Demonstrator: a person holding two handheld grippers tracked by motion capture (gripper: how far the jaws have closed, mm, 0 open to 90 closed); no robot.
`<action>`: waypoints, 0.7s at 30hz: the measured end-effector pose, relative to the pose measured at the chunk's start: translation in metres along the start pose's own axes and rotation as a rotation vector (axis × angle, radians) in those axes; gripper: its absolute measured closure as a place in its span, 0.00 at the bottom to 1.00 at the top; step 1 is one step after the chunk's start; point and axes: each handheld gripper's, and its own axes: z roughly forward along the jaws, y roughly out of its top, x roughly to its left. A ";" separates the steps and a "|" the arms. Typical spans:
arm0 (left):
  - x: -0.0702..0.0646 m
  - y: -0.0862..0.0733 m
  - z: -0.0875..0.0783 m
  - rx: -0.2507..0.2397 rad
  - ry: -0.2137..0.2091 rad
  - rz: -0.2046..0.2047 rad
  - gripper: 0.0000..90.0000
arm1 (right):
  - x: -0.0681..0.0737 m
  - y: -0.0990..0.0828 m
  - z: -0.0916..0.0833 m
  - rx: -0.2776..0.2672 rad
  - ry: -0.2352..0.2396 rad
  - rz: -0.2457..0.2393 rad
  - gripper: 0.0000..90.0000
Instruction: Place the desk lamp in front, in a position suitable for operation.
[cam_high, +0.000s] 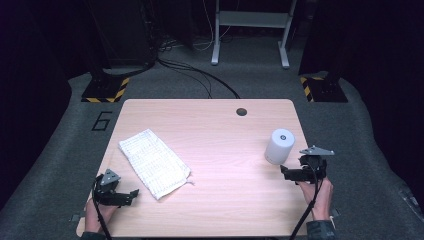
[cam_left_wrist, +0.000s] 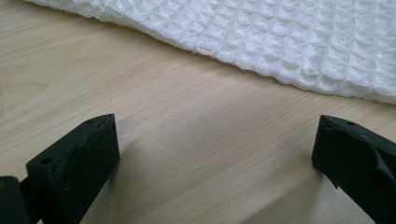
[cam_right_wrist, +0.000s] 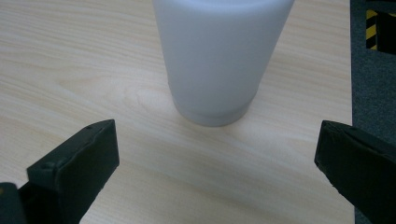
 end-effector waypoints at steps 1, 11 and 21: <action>0.000 0.000 0.000 -0.001 0.000 -0.001 0.01 | -0.001 0.003 0.001 0.002 0.001 -0.001 0.00; 0.000 0.000 0.000 -0.001 0.000 0.001 0.01 | -0.002 0.032 0.007 -0.007 0.000 0.000 0.00; 0.000 0.000 0.000 0.002 -0.001 0.006 0.01 | -0.002 0.054 0.024 0.009 0.001 -0.002 0.00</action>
